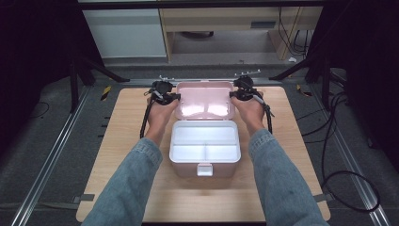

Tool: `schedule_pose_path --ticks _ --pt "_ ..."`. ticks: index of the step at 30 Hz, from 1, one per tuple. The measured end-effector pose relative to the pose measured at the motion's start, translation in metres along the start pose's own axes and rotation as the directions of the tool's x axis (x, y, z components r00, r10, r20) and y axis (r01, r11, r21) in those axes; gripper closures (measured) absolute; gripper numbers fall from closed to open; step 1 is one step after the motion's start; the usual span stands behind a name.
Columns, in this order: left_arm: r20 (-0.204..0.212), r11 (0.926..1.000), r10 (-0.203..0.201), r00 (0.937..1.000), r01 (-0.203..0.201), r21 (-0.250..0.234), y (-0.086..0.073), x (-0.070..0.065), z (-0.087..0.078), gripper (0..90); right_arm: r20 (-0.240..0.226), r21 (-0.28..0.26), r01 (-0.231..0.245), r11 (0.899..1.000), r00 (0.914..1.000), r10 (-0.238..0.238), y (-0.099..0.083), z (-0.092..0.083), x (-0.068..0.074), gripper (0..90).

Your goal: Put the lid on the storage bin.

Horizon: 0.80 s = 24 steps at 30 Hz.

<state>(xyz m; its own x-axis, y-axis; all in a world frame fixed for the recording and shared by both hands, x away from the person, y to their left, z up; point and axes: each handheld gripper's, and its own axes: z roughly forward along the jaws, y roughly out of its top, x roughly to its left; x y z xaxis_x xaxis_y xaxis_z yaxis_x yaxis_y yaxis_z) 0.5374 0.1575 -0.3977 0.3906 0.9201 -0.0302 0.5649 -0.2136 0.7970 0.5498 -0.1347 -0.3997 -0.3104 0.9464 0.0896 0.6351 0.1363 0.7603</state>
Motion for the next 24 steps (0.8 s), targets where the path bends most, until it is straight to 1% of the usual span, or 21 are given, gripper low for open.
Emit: schedule_pose_path --ticks 1,2,3,4,5,6,7,8,9,10,11,12,13,14,15,16,17,20,21,22,24 --pt "-0.003 0.9999 0.007 1.0000 -0.007 -0.011 0.001 -0.001 -0.005 79.2 0.005 -0.023 0.012 1.000 0.9999 -0.012 0.003 -0.010 0.003 82.5" --pt "-0.002 0.9994 0.014 0.9999 -0.014 -0.032 0.004 -0.003 -0.015 79.6 0.009 -0.035 0.016 0.999 0.9998 -0.015 0.004 -0.016 0.005 82.8" --pt "-0.002 0.9994 0.014 0.9999 -0.014 -0.032 0.004 -0.003 -0.015 80.4 0.013 -0.050 0.022 0.999 0.9997 -0.021 0.005 -0.021 0.006 83.3" --pt "0.001 0.9991 0.010 0.9999 -0.010 -0.042 0.004 -0.004 -0.020 80.4 0.013 -0.050 0.022 0.999 0.9997 -0.021 0.005 -0.021 0.006 83.3" --pt "0.002 0.9982 0.012 0.9999 -0.012 -0.058 0.005 -0.006 -0.030 81.1 0.014 -0.075 0.027 0.997 0.9996 -0.026 0.006 -0.031 0.009 84.0" --pt "0.002 0.9977 0.016 0.9999 -0.016 -0.066 0.005 -0.008 -0.035 81.0 0.014 -0.085 0.027 0.996 0.9996 -0.026 0.006 -0.036 0.010 84.1" --pt "0.002 0.9977 0.016 0.9999 -0.016 -0.066 0.005 -0.008 -0.035 80.9 0.014 -0.085 0.027 0.996 0.9996 -0.026 0.006 -0.036 0.010 84.1" --pt "0.001 0.9972 0.023 0.9997 -0.023 -0.072 0.005 -0.010 -0.041 80.9 0.019 -0.095 0.035 0.995 0.9993 -0.033 0.006 -0.041 0.012 84.4" --pt "0.004 0.9962 0.028 0.9996 -0.028 -0.082 0.004 -0.012 -0.050 80.0 0.025 -0.114 0.049 0.992 0.9986 -0.046 0.006 -0.050 0.015 85.2" --pt "0.004 0.9962 0.028 0.9996 -0.028 -0.082 0.004 -0.012 -0.050 79.8 0.025 -0.114 0.049 0.992 0.9986 -0.046 0.006 -0.050 0.015 85.2" --pt "0.004 0.9948 0.034 0.9994 -0.033 -0.096 0.001 -0.014 -0.059 79.3 0.016 -0.136 0.045 0.990 0.9990 -0.043 0.005 -0.060 0.018 85.8" --pt "0.007 0.9941 0.038 0.9993 -0.037 -0.102 0.000 -0.015 -0.063 78.5 0.018 -0.143 0.053 0.988 0.9986 -0.050 0.005 -0.063 0.019 85.9" --pt "0.007 0.9941 0.038 0.9993 -0.037 -0.102 0.000 -0.015 -0.063 77.5 0.018 -0.143 0.053 0.988 0.9986 -0.050 0.005 -0.063 0.019 85.9" --pt "0.015 0.9933 0.038 0.9992 -0.036 -0.110 -0.003 -0.016 -0.068 77.5 0.018 -0.153 0.061 0.986 0.9981 -0.059 0.004 -0.067 0.021 86.1" --pt "0.023 0.9928 0.038 0.9990 -0.035 -0.115 -0.005 -0.017 -0.072 75.9 0.023 -0.163 0.071 0.984 0.9974 -0.068 0.002 -0.072 0.023 86.2" --pt "0.027 0.9928 0.038 0.9989 -0.035 -0.115 -0.007 -0.018 -0.074 69.5 0.026 -0.177 0.075 0.981 0.9971 -0.071 0.000 -0.078 0.026 86.5" --pt "0.031 0.9931 0.036 0.9989 -0.032 -0.113 -0.009 -0.019 -0.075 69.5 0.026 -0.177 0.075 0.981 0.9971 -0.071 0.000 -0.078 0.026 86.5" --pt "0.040 0.9914 0.039 0.9984 -0.034 -0.127 -0.016 -0.025 -0.079 54.4 0.027 -0.196 0.075 0.978 0.9971 -0.071 -0.005 -0.086 0.028 86.8" --pt "0.026 0.9884 0.051 0.9983 -0.047 -0.144 -0.018 -0.028 -0.082 47.1 0.033 -0.213 0.085 0.973 0.9963 -0.080 -0.008 -0.091 0.031 86.9" --pt "0.026 0.9884 0.051 0.9983 -0.047 -0.144 -0.018 -0.028 -0.082 46.5 0.033 -0.213 0.085 0.973 0.9963 -0.080 -0.008 -0.091 0.031 86.9" --pt "0.030 0.9851 0.056 0.9980 -0.050 -0.164 -0.020 -0.030 -0.086 45.1 0.022 -0.226 0.075 0.971 0.9971 -0.072 -0.012 -0.097 0.031 87.2"
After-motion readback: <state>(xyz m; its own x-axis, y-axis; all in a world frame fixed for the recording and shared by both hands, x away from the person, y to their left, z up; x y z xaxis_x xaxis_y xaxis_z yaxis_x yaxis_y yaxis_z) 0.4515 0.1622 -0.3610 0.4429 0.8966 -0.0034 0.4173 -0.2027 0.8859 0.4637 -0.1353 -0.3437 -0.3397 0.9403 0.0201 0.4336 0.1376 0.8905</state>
